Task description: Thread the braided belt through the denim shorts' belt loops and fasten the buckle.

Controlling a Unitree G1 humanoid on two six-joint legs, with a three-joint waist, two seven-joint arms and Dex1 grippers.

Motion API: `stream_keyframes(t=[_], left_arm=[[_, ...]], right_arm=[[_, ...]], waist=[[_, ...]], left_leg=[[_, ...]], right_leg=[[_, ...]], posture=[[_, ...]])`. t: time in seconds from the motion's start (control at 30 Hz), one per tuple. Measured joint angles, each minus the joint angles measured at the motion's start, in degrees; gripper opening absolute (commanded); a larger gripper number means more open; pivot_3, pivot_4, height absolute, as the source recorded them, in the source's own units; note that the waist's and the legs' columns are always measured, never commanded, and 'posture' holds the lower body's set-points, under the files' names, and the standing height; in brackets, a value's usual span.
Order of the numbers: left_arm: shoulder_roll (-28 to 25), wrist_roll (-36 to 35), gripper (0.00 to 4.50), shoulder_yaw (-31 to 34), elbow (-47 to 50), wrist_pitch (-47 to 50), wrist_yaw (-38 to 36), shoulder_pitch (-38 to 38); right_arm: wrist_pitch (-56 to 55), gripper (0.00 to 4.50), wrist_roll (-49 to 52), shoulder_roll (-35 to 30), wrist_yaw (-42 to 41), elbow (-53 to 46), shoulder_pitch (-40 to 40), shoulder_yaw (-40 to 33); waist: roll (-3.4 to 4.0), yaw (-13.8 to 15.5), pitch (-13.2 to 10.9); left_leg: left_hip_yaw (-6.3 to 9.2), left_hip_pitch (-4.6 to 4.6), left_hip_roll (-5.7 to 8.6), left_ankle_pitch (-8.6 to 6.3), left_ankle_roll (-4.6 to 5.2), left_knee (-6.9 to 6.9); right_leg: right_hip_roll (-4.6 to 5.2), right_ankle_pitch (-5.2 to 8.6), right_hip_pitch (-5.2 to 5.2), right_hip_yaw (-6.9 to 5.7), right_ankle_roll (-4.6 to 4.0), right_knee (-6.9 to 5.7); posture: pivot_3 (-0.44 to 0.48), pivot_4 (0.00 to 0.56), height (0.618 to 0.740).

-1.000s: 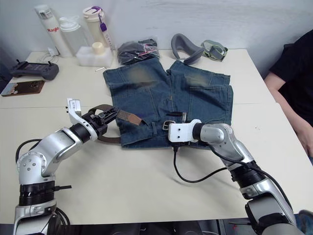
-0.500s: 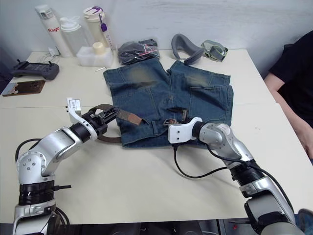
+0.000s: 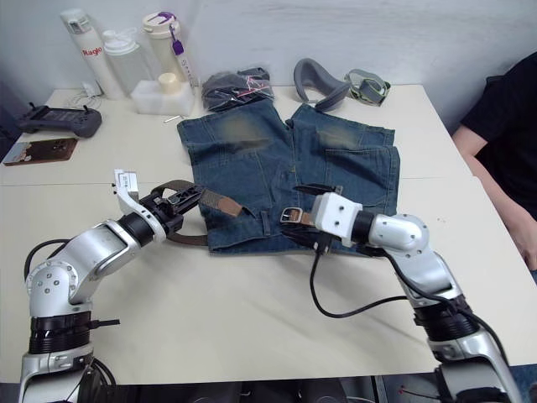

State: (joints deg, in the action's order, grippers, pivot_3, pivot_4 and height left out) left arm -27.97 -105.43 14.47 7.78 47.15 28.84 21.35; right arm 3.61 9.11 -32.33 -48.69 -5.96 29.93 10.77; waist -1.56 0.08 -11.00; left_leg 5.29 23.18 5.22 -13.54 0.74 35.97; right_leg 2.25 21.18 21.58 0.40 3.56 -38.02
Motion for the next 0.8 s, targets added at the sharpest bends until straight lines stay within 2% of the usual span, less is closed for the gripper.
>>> stream_keyframes(t=[0.03, 0.13, 0.33, 0.4, 0.63, 0.8], left_arm=[[0.0, 0.13, 0.0, -0.08, -0.01, 0.14, -0.1, 0.07], [0.44, 0.71, 0.0, -0.54, -0.01, 0.07, -0.05, 0.24], [1.92, 2.59, 0.0, -2.09, 1.03, -0.78, 1.51, 0.24], [3.11, 3.09, 0.0, -2.49, 2.04, -1.5, 2.19, 0.02], [7.5, 6.79, 0.0, -5.73, 3.54, -2.42, 3.8, -1.85], [8.02, 13.5, 0.0, -6.73, 3.62, -2.78, 3.87, -1.87]], right_arm=[[2.18, 4.47, -0.11, 0.65, 0.72, 0.02, 1.25, 0.02], [6.97, 3.67, -0.27, 2.98, 1.75, 0.79, 2.51, 0.91], [13.3, 0.78, 1.67, 2.54, -1.11, -1.04, 1.44, 2.37], [15.03, 0.01, 2.84, 1.0, -2.66, -2.16, 1.27, 1.94], [18.25, 0.01, 3.53, -2.99, -5.69, -3.18, 1.21, 1.4], [19.52, 0.01, 3.06, -4.67, -5.95, -4.24, 1.19, 1.4]], waist=[[0.0, 0.05, 0.0], [0.0, 0.27, 0.0], [0.01, 1.1, 0.0], [0.01, 1.32, 0.0], [0.01, 1.27, 0.0], [0.01, 1.34, 0.0]], left_leg=[[0.01, 0.0, 0.0, 0.0, 0.0, -0.01], [0.02, 0.02, 0.02, -0.01, 0.01, -0.02], [0.02, 0.06, 0.05, -0.03, 0.04, 0.0], [0.02, 0.06, 0.04, -0.04, 0.06, 0.0], [0.01, 0.07, 0.02, -0.05, 0.08, 0.0], [0.0, 0.06, 0.02, -0.05, 0.07, 0.0]], right_leg=[[0.0, 0.0, 0.0, -0.01, 0.0, 0.02], [0.01, 0.0, 0.0, -0.01, 0.0, 0.09], [0.03, 0.0, 0.0, 0.0, 0.0, 0.12], [0.04, 0.0, -0.01, -0.01, 0.0, 0.15], [0.01, 0.0, 0.0, -0.01, 0.0, 0.14], [0.01, 0.0, -0.01, -0.01, 0.0, 0.14]], posture=[[0.0, 0.15, 0.74], [0.0, 0.15, 0.74], [0.0, 0.15, 0.74], [0.0, 0.15, 0.74], [0.0, 0.15, 0.74], [0.0, 0.15, 0.74]])
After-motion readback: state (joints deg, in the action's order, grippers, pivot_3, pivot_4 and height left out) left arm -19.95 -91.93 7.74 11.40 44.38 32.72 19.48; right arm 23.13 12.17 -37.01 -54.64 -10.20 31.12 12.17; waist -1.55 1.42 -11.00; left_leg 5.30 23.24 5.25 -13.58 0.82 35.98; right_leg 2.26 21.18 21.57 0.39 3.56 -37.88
